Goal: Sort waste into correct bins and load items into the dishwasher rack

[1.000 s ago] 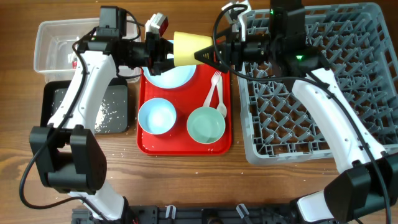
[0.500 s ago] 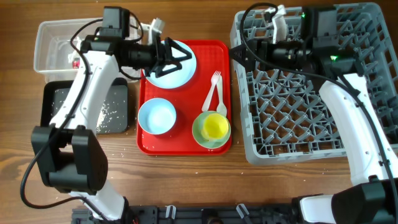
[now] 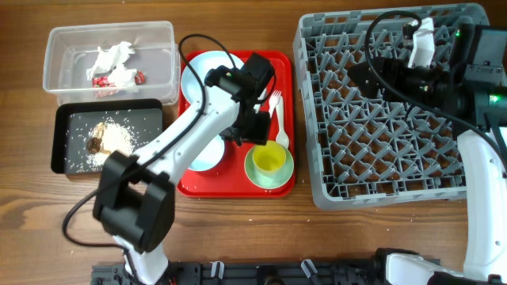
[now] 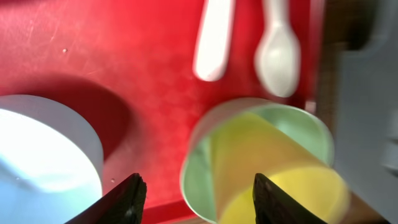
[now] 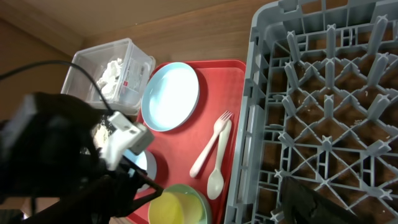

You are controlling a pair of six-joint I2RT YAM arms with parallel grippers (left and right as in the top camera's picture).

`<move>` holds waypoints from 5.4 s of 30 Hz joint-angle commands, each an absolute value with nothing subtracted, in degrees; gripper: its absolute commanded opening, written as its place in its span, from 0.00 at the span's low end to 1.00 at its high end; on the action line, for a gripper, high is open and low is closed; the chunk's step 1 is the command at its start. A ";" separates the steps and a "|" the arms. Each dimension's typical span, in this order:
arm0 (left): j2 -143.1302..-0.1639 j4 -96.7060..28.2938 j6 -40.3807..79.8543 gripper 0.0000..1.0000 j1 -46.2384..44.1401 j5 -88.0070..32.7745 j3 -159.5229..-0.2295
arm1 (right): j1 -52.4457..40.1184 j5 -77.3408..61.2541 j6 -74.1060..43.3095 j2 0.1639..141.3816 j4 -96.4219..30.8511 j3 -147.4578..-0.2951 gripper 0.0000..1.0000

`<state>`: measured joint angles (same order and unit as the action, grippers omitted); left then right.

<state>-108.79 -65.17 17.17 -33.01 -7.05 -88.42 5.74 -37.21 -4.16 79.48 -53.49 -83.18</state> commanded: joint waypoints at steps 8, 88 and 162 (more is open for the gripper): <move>-113.06 -63.94 17.17 0.19 -34.57 -8.10 -86.41 | 5.96 -36.77 -2.76 79.18 -53.60 -83.57 0.86; -103.28 -53.82 13.89 0.77 -14.15 -13.80 -91.50 | -8.82 -9.19 -23.55 82.28 -80.36 -66.78 0.68; -87.39 -57.93 9.19 1.00 7.90 -11.44 -94.15 | -23.38 73.58 48.25 121.49 10.26 -89.52 0.04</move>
<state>-87.15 -58.00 10.13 7.68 -11.79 -94.04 -23.27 70.98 39.92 118.89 9.65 -88.66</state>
